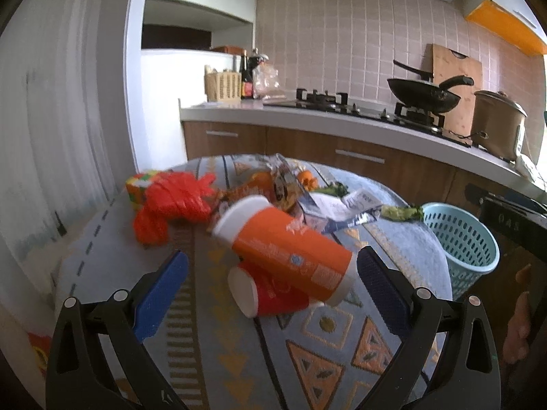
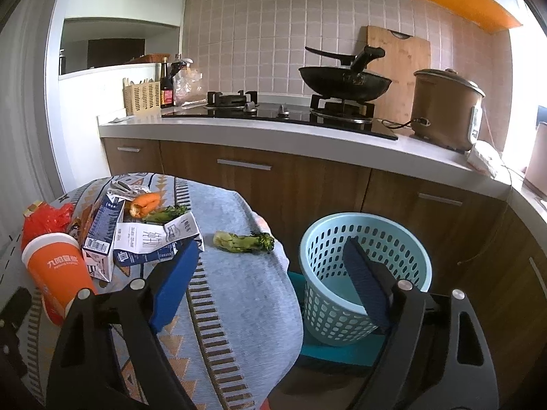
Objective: Collect trash
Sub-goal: 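Move left gripper toward orange paper cup while right gripper approaches white milk carton, then close left gripper around the orange Joyoung paper cup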
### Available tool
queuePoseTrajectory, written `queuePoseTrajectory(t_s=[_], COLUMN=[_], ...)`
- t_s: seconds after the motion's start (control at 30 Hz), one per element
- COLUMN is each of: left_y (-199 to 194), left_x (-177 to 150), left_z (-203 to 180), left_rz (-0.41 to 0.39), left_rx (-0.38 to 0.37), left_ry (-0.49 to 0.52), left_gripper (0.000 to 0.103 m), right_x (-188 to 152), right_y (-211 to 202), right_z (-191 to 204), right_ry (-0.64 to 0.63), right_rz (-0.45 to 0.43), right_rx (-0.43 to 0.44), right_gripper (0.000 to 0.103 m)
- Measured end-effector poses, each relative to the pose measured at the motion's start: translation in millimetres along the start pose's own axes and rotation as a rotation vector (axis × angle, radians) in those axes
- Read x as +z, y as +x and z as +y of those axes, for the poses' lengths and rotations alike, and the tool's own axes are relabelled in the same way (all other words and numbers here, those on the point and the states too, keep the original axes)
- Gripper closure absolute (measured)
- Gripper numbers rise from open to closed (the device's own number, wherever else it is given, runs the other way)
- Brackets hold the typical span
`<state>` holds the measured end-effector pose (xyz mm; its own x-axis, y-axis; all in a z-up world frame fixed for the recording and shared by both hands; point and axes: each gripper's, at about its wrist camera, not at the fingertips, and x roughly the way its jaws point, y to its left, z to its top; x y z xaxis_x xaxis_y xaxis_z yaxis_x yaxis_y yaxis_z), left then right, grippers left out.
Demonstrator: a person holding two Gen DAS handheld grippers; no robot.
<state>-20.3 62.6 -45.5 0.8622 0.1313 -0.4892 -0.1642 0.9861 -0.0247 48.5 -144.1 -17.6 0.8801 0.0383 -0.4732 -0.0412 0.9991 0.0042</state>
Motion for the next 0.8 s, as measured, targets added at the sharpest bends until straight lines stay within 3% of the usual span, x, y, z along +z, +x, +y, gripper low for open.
queuePoseTrajectory(t_s=[0.2,0.37,0.43,0.8], left_y=[17.4,42.3,47.0,38.6], left_x=[-6.2,-18.0,-19.1,-8.0], left_z=[-13.2,-40.6,-37.4,65.0], left_rz=[0.057,0.113,0.127,0.134], left_rx=[-0.060,0.039,0.054,0.150], left_ry=[0.020,0.144,0.148,-0.047], left_gripper=[0.007,0.008,0.012,0.014], right_x=[-6.9,-9.6,-9.5,-12.9], right_y=[13.0,15.1,16.0,24.1], right_z=[-2.0,-7.3,-9.4,-2.8], right_ry=[0.015,0.024,0.029,0.020], right_rz=[0.038,0.046,0.048,0.074], right_rx=[0.016,0.008,0.004,0.014], right_gripper=[0.022,0.022,0.022,0.022])
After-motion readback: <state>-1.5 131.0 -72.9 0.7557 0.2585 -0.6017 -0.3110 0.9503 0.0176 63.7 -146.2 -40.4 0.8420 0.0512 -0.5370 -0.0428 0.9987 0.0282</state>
